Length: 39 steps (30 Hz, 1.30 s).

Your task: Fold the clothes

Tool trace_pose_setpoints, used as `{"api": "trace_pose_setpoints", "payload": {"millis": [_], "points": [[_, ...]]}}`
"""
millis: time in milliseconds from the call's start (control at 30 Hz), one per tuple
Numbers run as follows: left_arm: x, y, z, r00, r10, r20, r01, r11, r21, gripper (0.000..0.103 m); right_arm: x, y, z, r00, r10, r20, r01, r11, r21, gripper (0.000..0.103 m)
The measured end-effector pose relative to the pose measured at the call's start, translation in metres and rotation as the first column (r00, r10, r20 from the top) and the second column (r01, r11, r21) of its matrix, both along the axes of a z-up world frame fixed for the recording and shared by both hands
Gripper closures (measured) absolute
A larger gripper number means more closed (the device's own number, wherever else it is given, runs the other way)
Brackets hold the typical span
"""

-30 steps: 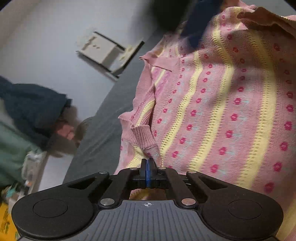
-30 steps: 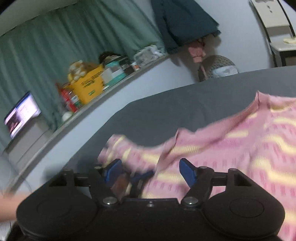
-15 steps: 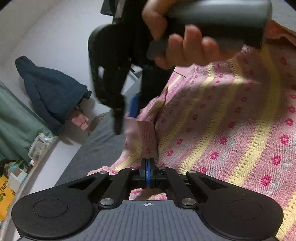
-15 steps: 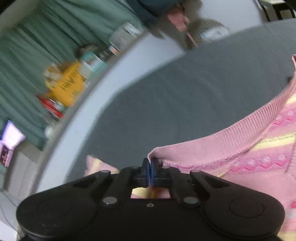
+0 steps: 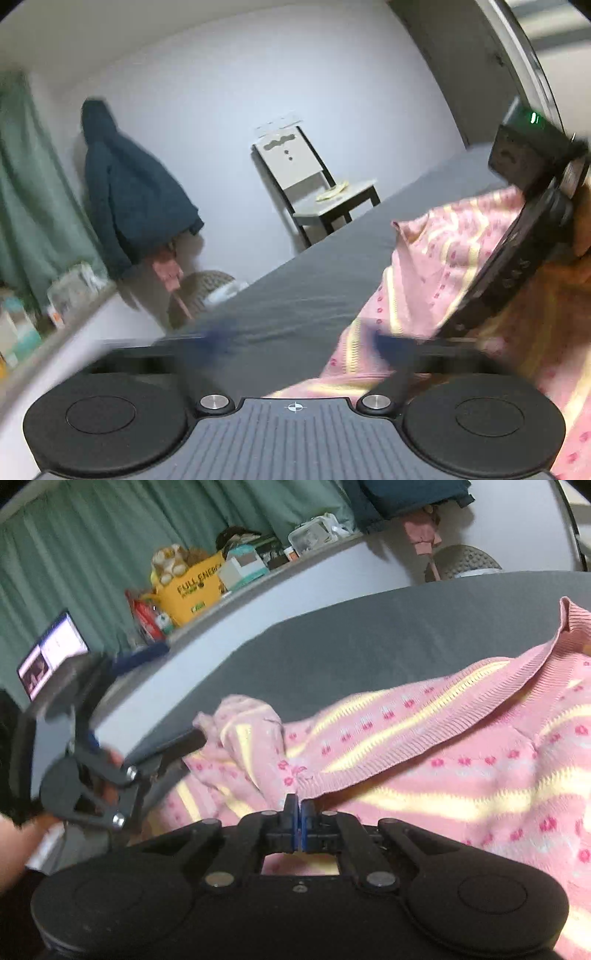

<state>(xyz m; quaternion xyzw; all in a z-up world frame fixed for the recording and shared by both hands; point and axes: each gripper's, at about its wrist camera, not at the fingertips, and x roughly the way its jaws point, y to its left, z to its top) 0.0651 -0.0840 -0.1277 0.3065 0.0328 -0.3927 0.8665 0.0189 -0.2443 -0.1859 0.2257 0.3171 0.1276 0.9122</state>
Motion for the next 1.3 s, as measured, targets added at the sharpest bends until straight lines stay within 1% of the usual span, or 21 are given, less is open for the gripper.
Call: {"api": "trace_pose_setpoints", "payload": {"millis": [67,100,167,200,267,300,367,400,433,467,533,600,700,733,767,800,833,1267,1300], "points": [[0.001,-0.010,-0.002,0.997,-0.051,0.056,0.048,0.997,0.065,0.000,0.001,0.005,-0.001,1.000,0.000,-0.002,0.000,1.000,-0.013,0.101],[0.003,-0.018,0.000,0.994,-0.097,0.052,0.090,0.989,0.121,0.000,0.000,0.007,-0.001,1.000,0.000,0.003,0.001,1.000,-0.020,0.101],[0.008,-0.036,-0.001,0.975,-0.213,0.067,0.191,0.950,0.246,0.000,-0.001,0.006,-0.004,1.000,-0.002,0.009,0.002,1.000,-0.024,0.101],[0.012,-0.044,-0.004,0.954,-0.287,0.083,0.243,0.908,0.342,0.000,-0.004,0.005,-0.007,1.000,-0.004,0.008,0.004,1.000,-0.020,0.101],[0.017,-0.058,-0.008,0.928,-0.367,0.062,0.300,0.836,0.459,0.000,-0.003,0.001,-0.011,1.000,-0.012,0.010,0.012,1.000,0.000,0.101],[0.024,-0.065,-0.007,0.914,-0.406,-0.011,0.355,0.787,0.505,0.000,-0.003,-0.001,-0.011,1.000,-0.016,0.011,0.016,1.000,0.013,0.101],[0.033,-0.076,-0.008,0.885,-0.446,-0.135,0.439,0.701,0.562,0.003,-0.002,-0.004,-0.012,1.000,-0.021,0.010,0.021,0.999,0.031,0.101],[0.034,-0.080,-0.011,0.877,-0.447,-0.175,0.455,0.660,0.598,0.006,-0.002,-0.004,-0.013,1.000,-0.021,0.011,0.021,0.999,0.034,0.101],[0.036,-0.086,-0.017,0.875,-0.438,-0.207,0.460,0.616,0.639,0.011,-0.002,-0.004,-0.013,1.000,-0.022,0.012,0.021,0.999,0.035,0.101],[0.039,-0.088,-0.018,0.870,-0.429,-0.245,0.475,0.593,0.649,0.016,-0.002,-0.004,-0.013,1.000,-0.021,0.013,0.021,0.999,0.031,0.101],[0.044,-0.093,-0.022,0.857,-0.406,-0.318,0.507,0.548,0.665,0.032,-0.002,-0.003,-0.013,1.000,-0.021,0.015,0.021,1.000,0.024,0.101],[0.052,-0.097,-0.009,0.847,-0.377,-0.375,0.532,0.601,0.596,0.033,-0.003,-0.002,-0.013,1.000,-0.022,0.017,0.021,1.000,0.021,0.101],[0.065,-0.103,0.009,0.820,-0.341,-0.460,0.554,0.677,0.485,0.033,-0.003,-0.002,-0.014,1.000,-0.022,0.017,0.022,0.999,0.023,0.101],[0.069,-0.106,0.012,0.819,-0.323,-0.474,0.548,0.686,0.479,0.038,-0.003,-0.003,-0.014,1.000,-0.023,0.017,0.022,0.999,0.025,0.101],[0.069,-0.110,0.009,0.820,-0.316,-0.478,0.550,0.665,0.505,0.047,-0.003,-0.003,-0.014,1.000,-0.023,0.016,0.022,0.999,0.027,0.101],[0.070,-0.113,0.007,0.821,-0.308,-0.481,0.552,0.643,0.531,0.069,-0.003,-0.003,-0.014,1.000,-0.023,0.016,0.022,0.999,0.029,0.101],[0.069,-0.112,0.007,0.821,-0.311,-0.479,0.555,0.632,0.540,0.074,-0.003,-0.003,-0.014,1.000,-0.023,0.015,0.022,0.999,0.029,0.101],[0.052,-0.100,0.008,0.812,-0.358,-0.461,0.583,0.479,0.656,0.074,-0.002,-0.007,-0.017,1.000,-0.022,0.013,0.021,0.999,0.049,0.101],[0.053,-0.101,0.007,0.813,-0.357,-0.461,0.582,0.476,0.659,0.074,-0.002,-0.007,-0.018,1.000,-0.022,0.013,0.021,0.999,0.049,0.101]]}}
